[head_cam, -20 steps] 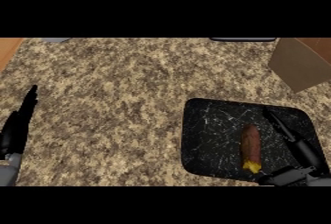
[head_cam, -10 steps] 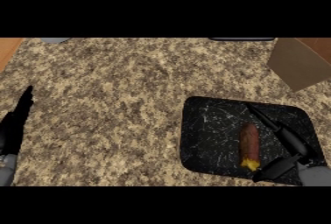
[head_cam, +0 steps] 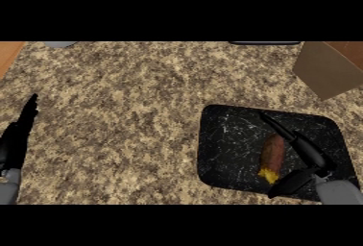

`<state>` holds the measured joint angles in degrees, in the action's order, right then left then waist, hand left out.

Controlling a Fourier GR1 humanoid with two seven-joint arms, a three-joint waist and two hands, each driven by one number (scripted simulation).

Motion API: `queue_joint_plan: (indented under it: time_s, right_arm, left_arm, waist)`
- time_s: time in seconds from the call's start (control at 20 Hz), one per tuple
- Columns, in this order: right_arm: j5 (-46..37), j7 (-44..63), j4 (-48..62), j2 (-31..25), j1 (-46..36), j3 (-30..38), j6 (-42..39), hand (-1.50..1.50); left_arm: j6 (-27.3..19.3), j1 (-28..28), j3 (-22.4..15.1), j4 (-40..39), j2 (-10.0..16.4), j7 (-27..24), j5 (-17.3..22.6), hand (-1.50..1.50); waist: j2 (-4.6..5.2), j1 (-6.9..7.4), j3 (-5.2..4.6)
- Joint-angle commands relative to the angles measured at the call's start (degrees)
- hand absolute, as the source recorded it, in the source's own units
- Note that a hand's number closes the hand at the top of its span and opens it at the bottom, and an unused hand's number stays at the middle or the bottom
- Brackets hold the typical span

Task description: Pick the sweet potato from the tray and place it in the cardboard box

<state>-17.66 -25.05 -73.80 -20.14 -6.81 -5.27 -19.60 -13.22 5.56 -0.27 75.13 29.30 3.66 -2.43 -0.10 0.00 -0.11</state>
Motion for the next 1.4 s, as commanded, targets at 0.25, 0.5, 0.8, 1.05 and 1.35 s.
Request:
queue_joint_plan:
  time_s: [0.25,0.5,0.8,1.05,1.35]
  right_arm:
    - [0.52,-2.48,-6.65,1.99,3.38,1.46,-4.01,-1.5]
    - [1.64,0.91,-15.06,2.0,7.01,1.95,-6.67,-1.5]
    - [-3.84,4.01,-12.09,1.63,4.53,1.23,-7.0,-1.5]
    - [-6.63,10.57,-13.3,6.98,4.96,-1.92,-5.77,-1.5]
    - [-10.84,11.34,-12.66,10.8,1.99,0.0,3.66,1.5]
  left_arm:
    - [0.84,0.99,2.43,-0.54,-4.96,-0.48,-5.06,0.0]
    - [4.2,0.92,5.14,4.86,-2.34,5.56,-5.15,0.0]
    - [5.93,2.7,8.67,-4.65,-4.02,-2.77,-5.15,0.0]
    - [5.02,2.14,7.66,0.06,-6.73,0.81,-7.96,0.0]
    - [7.05,-0.43,8.77,0.49,-5.88,-1.34,-7.59,0.0]
  waist:
    - [0.08,-0.09,0.11]
    - [0.01,-0.12,0.12]
    - [0.14,-0.1,0.1]
    - [0.1,0.0,0.11]
    - [0.08,-0.05,0.1]
